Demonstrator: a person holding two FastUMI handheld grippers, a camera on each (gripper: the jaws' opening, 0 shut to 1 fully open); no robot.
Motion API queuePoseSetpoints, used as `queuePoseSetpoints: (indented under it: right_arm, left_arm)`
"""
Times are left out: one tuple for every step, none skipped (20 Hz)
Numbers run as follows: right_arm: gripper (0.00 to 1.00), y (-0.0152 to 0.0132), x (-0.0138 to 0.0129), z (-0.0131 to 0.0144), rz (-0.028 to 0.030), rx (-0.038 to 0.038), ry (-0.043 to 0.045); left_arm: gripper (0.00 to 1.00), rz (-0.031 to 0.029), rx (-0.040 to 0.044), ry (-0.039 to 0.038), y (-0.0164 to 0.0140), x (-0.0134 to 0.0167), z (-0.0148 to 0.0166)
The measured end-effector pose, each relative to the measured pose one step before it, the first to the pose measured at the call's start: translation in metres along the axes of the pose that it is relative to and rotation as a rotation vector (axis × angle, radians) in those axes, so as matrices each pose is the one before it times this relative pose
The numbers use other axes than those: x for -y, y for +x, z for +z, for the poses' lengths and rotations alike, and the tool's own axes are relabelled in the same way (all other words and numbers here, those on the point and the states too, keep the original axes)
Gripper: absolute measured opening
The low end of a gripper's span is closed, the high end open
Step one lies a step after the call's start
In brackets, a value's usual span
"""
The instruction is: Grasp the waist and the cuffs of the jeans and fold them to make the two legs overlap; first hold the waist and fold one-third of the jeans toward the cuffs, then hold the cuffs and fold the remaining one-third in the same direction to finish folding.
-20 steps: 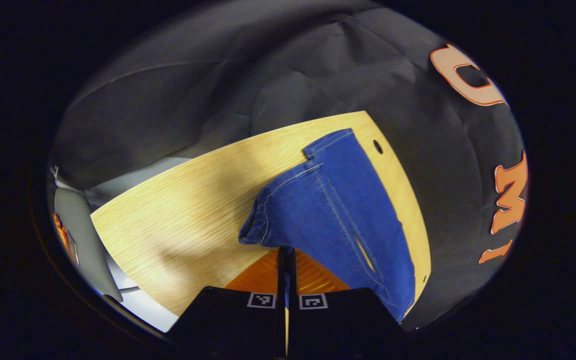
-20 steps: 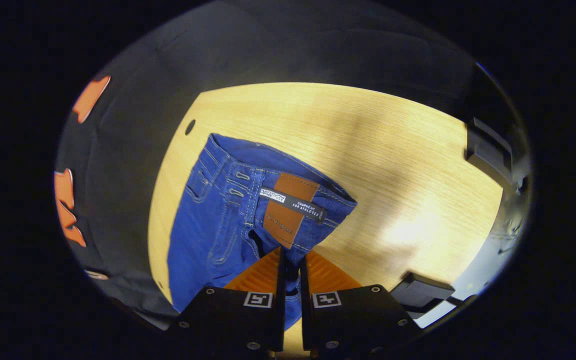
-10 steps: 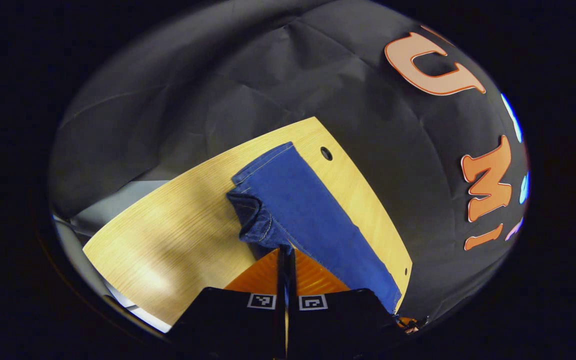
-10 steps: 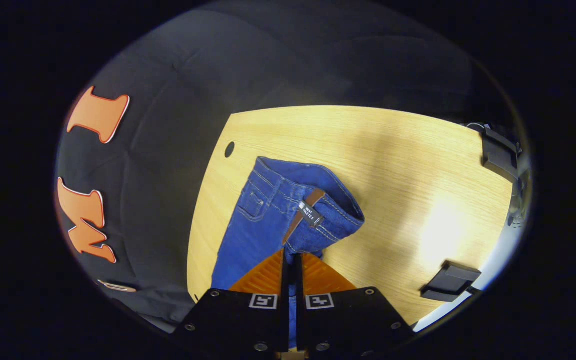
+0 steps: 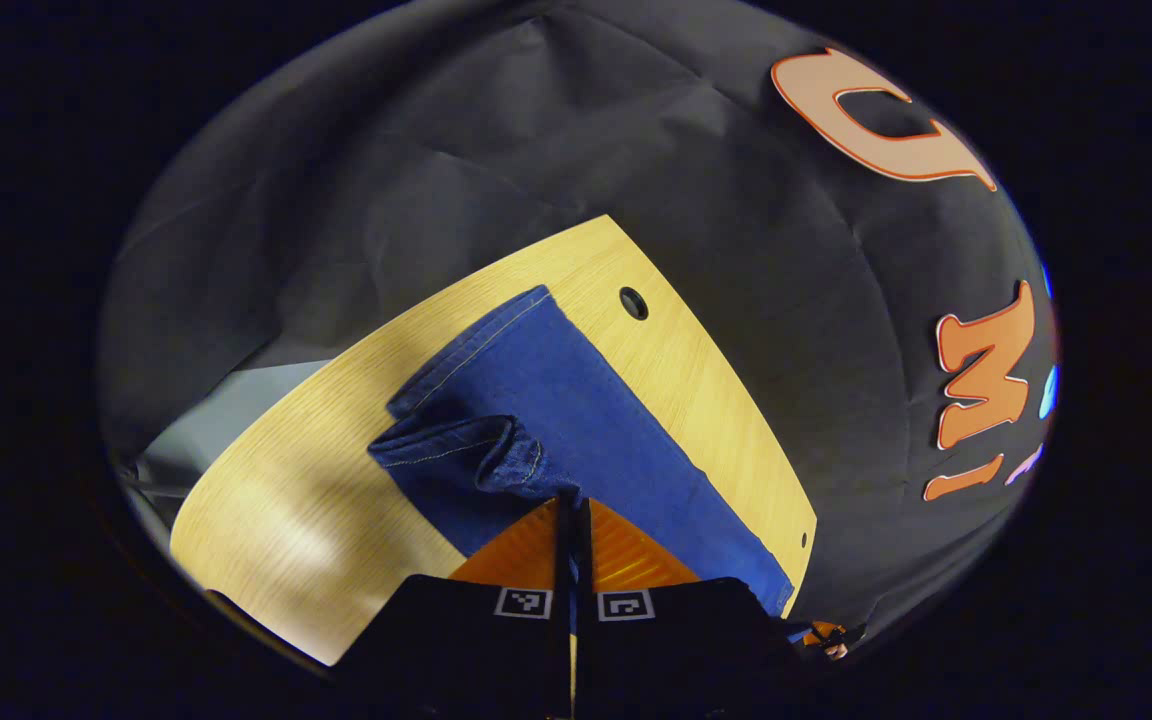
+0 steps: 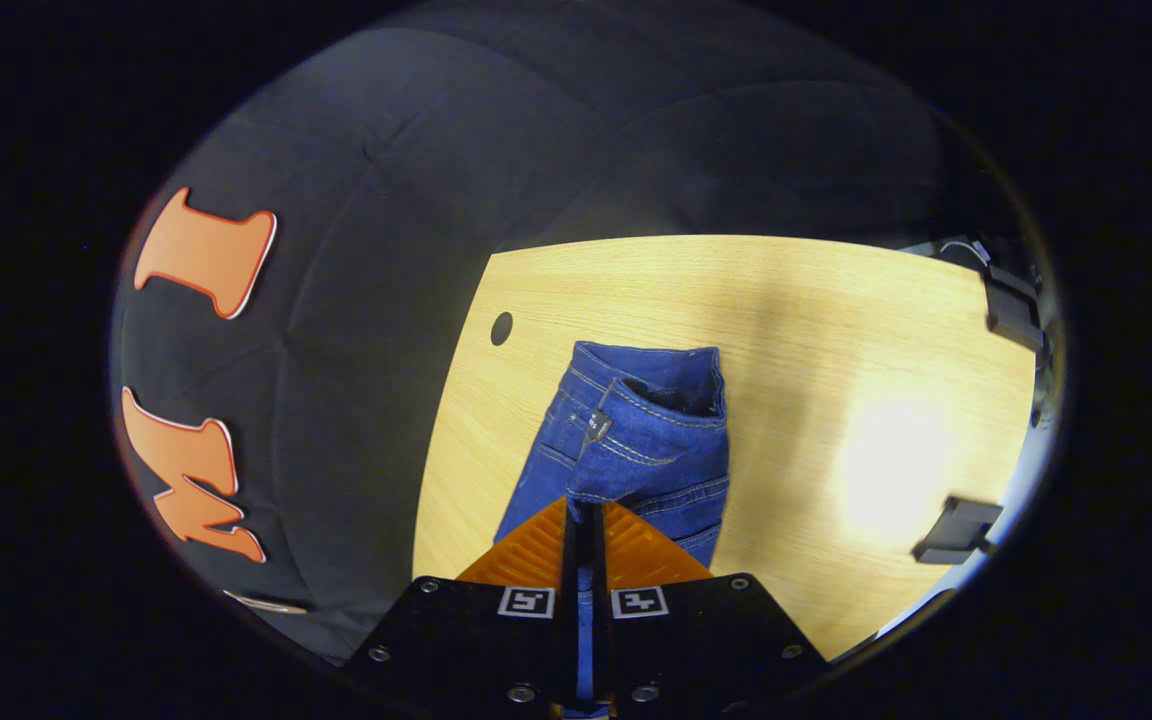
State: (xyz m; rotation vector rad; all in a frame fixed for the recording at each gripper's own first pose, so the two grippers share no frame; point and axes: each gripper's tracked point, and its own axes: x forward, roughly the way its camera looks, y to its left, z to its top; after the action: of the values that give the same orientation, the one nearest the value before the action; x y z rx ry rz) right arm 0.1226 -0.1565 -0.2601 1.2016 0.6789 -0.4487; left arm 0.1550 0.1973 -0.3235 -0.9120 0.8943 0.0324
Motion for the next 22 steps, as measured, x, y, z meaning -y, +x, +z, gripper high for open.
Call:
queuePoseSetpoints:
  right_arm:
    - [0.06, -0.00030, -0.00509, 0.00054, -0.00146, 0.00931, 0.01361]
    - [0.06, 0.00247, -0.00603, 0.00093, -0.00044, 0.00274, -0.00301]
    - [0.06, 0.00104, -0.00318, -0.00087, -0.00792, 0.00526, -0.00545]
    - [0.06, 0.00336, -0.00646, 0.00013, 0.00261, -0.00041, -0.00351]
    - [0.06, 0.00015, -0.00924, 0.00054, 0.00786, -0.00404, 0.00299]
    - [0.06, 0.00297, -0.01227, 0.00125, 0.01590, -0.00453, -0.00098]
    - [0.07, 0.00503, -0.00734, 0.00015, 0.00935, -0.01102, -0.01014]
    - [0.06, 0.00702, -0.00610, 0.00161, -0.00004, -0.01255, -0.02175]
    - [0.06, 0.00586, -0.00439, 0.00277, -0.00473, -0.00858, -0.00775]
    - [0.07, 0.00725, -0.00601, 0.00324, -0.00008, -0.00983, 0.00522]
    - [0.06, 0.00608, -0.00651, 0.00597, 0.00478, -0.00117, 0.01171]
    - [0.06, 0.00940, -0.00308, 0.00324, -0.00635, -0.00954, 0.00061]
    - [0.06, 0.00863, 0.00159, 0.00221, -0.01249, -0.00764, 0.00261]
    - [0.06, 0.01103, -0.00269, 0.00008, -0.00587, -0.01734, 0.00499]
    - [0.06, 0.00859, -0.00303, 0.00142, -0.00645, -0.01082, 0.00796]
    - [0.06, 0.01107, -0.00052, 0.00239, -0.01405, -0.01055, 0.00795]
    - [0.06, 0.01178, 0.00060, 0.00101, -0.01335, -0.00764, 0.00273]
    - [0.06, 0.01051, -0.00022, 0.00130, -0.01812, -0.00843, -0.00461]
    - [0.06, 0.00776, -0.00057, 0.00362, -0.01863, -0.00496, -0.00601]
    - [0.07, 0.00972, 0.00055, 0.00119, -0.02456, -0.01071, 0.00496]
    - [0.07, 0.00742, -0.00036, -0.00148, -0.01557, -0.01968, 0.01884]
    - [0.06, 0.00942, -0.00056, -0.00299, -0.00112, -0.02649, 0.02180]
  left_arm:
    - [0.02, 0.00314, -0.01600, 0.00745, 0.00808, 0.00204, 0.00262]
    - [0.02, -0.00070, -0.01678, 0.00872, 0.00811, 0.00180, 0.00336]
    - [0.02, 0.00898, -0.01667, 0.00215, 0.00796, -0.00021, 0.00201]
    - [0.02, 0.00022, -0.00728, 0.00352, 0.00714, 0.00341, 0.00378]
    - [0.02, 0.00707, 0.00174, 0.00244, 0.00398, 0.00316, 0.00613]
    - [0.02, -0.00492, 0.01386, 0.00450, 0.00332, 0.00364, 0.00874]
    - [0.02, 0.00083, 0.01302, -0.00016, 0.00459, 0.00544, 0.00735]
    - [0.02, 0.00905, 0.00583, -0.00122, 0.00363, 0.00320, 0.00531]
    - [0.02, 0.01027, 0.00239, 0.00090, 0.00358, 0.00131, 0.00492]
    - [0.02, 0.01259, 0.00336, 0.00753, 0.00183, 0.00226, 0.00661]
    - [0.02, 0.00790, 0.01420, 0.00575, 0.00499, 0.00195, 0.00811]
    - [0.02, 0.01161, 0.00438, -0.00197, 0.00467, 0.00174, 0.00786]
    - [0.02, 0.00941, 0.00271, -0.00352, 0.00502, 0.00129, 0.00564]
    - [0.02, 0.01396, -0.00590, -0.00021, 0.00557, 0.00020, 0.00521]
    - [0.02, 0.01220, -0.00180, 0.00531, 0.00603, -0.00080, 0.00295]
    - [0.02, 0.02119, -0.00202, 0.00896, 0.00767, -0.00151, 0.00431]
    - [0.02, 0.02367, -0.00911, 0.00516, 0.00968, -0.00251, 0.00288]
    - [0.02, 0.02837, -0.01229, 0.00227, 0.00834, -0.00373, 0.00091]
    - [0.02, 0.02705, -0.00601, 0.00657, 0.00626, -0.00254, -0.00014]
    - [0.02, 0.04090, -0.00503, -0.00009, 0.00666, -0.00521, 0.00218]
    - [0.02, 0.03533, -0.00725, 0.00177, 0.00638, -0.00139, -0.00096]
    - [0.02, 0.02722, -0.01398, 0.00984, 0.00497, -0.00309, -0.00336]
